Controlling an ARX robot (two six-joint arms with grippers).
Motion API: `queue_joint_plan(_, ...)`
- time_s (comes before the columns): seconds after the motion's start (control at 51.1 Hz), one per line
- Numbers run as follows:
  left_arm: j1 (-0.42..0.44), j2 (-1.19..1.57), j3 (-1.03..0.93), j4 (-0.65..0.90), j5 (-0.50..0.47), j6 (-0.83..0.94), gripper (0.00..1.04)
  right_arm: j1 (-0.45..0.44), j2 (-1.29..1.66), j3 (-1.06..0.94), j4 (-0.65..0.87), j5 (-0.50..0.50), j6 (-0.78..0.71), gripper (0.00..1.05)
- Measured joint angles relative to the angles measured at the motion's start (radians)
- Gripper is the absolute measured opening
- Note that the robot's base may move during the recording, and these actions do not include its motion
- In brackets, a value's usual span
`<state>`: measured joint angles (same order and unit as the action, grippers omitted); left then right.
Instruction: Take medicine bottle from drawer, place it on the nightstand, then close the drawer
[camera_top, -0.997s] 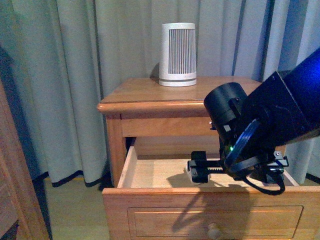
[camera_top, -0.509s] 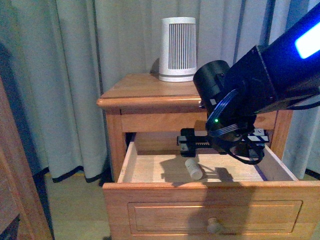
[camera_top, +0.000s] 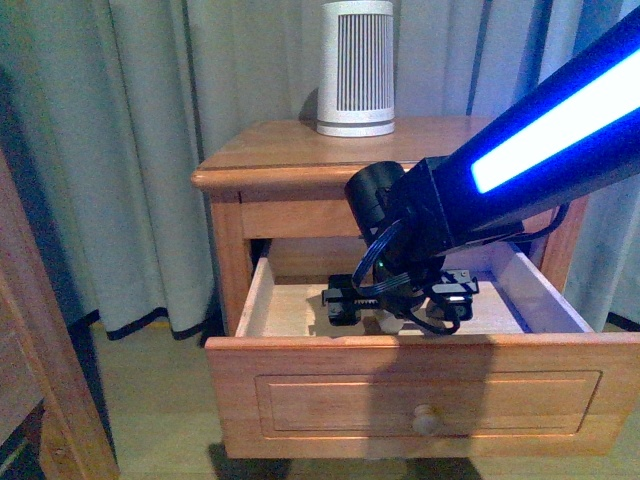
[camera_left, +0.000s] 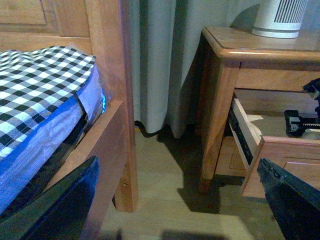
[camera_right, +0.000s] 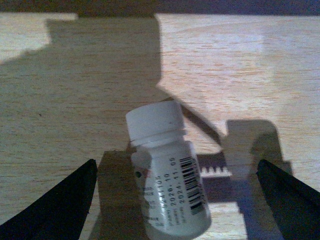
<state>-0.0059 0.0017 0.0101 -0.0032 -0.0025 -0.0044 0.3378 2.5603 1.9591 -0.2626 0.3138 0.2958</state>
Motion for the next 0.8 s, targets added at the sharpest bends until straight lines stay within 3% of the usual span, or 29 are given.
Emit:
queue_joint_plan(0.137, 0.0, 0.0, 0.0, 0.0, 0.0, 0.0, 0.98, 0.01, 0.0, 0.0, 0.0, -0.001, 0.0, 0.62)
queue_joint_plan(0.332, 0.0, 0.0, 0.0, 0.0, 0.0, 0.0, 0.98, 0.021, -0.018, -0.024, -0.011, 0.019, 0.005, 0.35)
queue_joint_plan(0.411, 0.0, 0.0, 0.0, 0.0, 0.0, 0.0, 0.98, 0.024, -0.043, -0.049, -0.015, 0.02, 0.013, 0.31)
queue_joint_plan(0.802, 0.0, 0.0, 0.0, 0.0, 0.0, 0.0, 0.98, 0.029, -0.397, -0.256, -0.045, 0.014, 0.076, 0.3)
